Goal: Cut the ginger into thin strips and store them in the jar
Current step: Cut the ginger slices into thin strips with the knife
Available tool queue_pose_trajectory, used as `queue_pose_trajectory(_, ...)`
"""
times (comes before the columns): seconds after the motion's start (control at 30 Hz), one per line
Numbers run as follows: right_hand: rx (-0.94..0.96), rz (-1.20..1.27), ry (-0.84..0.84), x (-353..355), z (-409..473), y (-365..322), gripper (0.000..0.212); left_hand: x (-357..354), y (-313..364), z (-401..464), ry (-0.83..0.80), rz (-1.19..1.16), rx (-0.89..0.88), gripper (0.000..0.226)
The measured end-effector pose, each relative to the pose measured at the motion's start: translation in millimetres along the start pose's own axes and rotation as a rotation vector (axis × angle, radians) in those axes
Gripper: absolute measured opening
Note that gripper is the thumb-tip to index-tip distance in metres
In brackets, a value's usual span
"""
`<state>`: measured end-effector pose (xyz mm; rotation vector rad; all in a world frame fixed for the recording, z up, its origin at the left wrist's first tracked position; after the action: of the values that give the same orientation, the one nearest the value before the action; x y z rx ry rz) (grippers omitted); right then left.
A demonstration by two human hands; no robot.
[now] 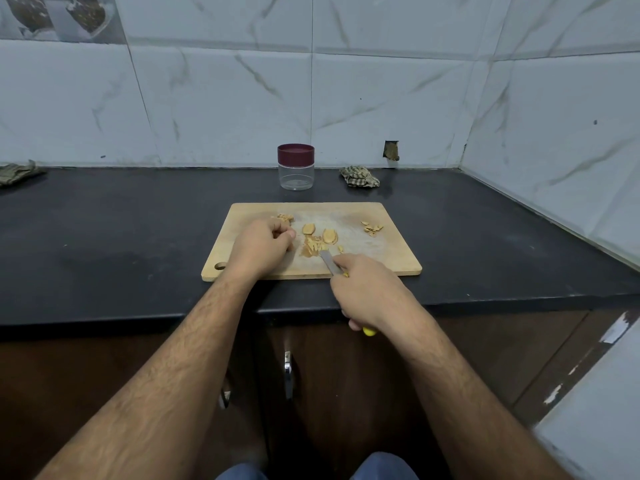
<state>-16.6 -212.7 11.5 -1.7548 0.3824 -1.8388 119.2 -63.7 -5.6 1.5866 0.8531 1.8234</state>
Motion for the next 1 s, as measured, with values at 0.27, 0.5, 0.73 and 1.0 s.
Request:
queue_pose_trajectory(0.27,0.042,-0.196,0.056,-10.1,21.4,-16.0,0.055,0.9,1.1,-4.2,0.073,0.021,0.047,0.014)
queue_pose_trajectory(0.5,0.026,-0.312,0.035,-18.4,41.6,-29.1,0.045,3.1,1.2,-12.8,0.178,0.021,0.096,0.019)
queue_pose_trajectory(0.73,-0.049,-0.328,0.077,-13.5,33.8,-15.5,0.038,3.8,3.6,-18.0,0.203,0.025,0.101,0.015)
queue_pose_trajectory(1.0,-0.092,-0.322,0.112,2.5,16.1,1.6,0.053,4.3,5.3,-19.3,0.216,0.045,0.101,0.018)
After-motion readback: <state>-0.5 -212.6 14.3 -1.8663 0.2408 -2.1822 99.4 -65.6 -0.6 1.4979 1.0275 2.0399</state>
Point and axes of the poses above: each hand's wrist, its own z-axis towards the middle knuckle, its own x-axis out of the back of the hand, y = z × x, the point moved 8 cm from there along z, towards the middle knuckle, and after that the axes turned 15 degrees about x, right-handed, at the moved point
